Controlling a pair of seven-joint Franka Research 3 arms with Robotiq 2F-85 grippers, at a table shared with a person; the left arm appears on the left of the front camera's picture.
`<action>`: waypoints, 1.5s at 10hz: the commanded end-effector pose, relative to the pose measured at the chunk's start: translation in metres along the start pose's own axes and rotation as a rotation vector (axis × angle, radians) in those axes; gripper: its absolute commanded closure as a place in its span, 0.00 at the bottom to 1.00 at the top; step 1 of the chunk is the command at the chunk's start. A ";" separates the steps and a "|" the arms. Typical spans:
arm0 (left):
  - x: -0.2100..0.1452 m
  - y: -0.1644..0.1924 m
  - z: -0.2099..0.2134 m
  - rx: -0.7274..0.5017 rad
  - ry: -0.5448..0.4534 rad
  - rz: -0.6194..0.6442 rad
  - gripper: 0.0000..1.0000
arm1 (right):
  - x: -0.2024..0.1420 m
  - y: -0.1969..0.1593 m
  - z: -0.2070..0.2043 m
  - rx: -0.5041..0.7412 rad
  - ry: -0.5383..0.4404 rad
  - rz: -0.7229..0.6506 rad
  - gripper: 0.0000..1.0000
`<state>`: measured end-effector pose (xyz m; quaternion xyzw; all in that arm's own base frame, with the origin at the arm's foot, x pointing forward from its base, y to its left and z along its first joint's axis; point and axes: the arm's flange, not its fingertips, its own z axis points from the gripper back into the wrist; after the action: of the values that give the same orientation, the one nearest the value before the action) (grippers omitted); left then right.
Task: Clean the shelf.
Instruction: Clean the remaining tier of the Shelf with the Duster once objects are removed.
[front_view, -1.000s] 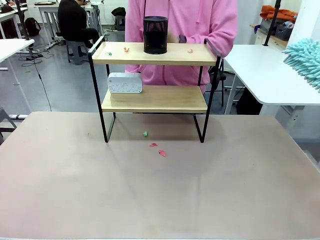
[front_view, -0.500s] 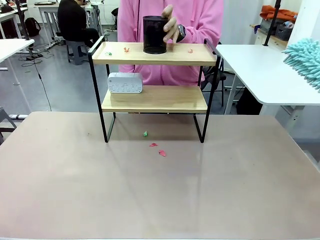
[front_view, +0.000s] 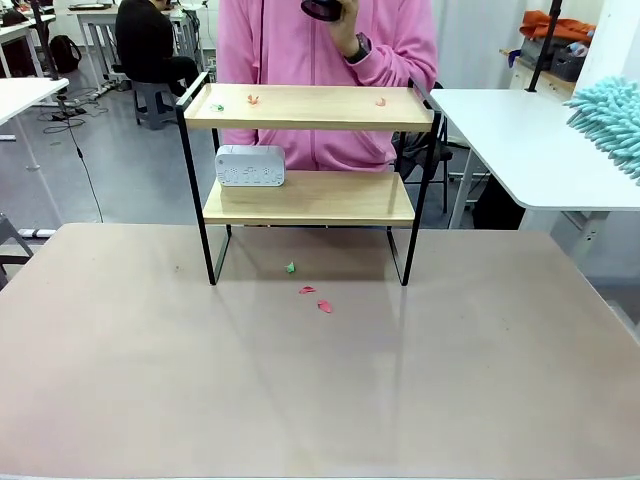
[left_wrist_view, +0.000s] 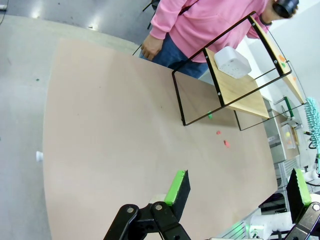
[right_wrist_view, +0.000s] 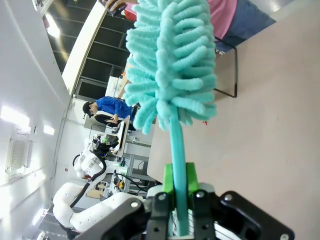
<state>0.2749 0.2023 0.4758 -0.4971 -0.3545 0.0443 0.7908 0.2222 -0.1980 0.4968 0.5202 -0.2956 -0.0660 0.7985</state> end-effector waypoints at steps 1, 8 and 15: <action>0.001 -0.001 -0.002 -0.014 -0.014 -0.020 0.00 | 0.000 0.000 0.000 0.000 0.000 0.000 0.87; 0.001 -0.001 -0.002 -0.014 -0.014 -0.020 0.00 | 0.003 0.210 -0.181 -0.081 0.018 0.334 0.87; 0.001 -0.001 -0.002 -0.014 -0.014 -0.020 0.00 | -0.016 0.233 -0.210 -0.122 0.094 0.367 0.87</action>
<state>0.2753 0.2020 0.4759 -0.4967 -0.3541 0.0437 0.7912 0.2698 0.0612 0.6278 0.4207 -0.3491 0.0984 0.8315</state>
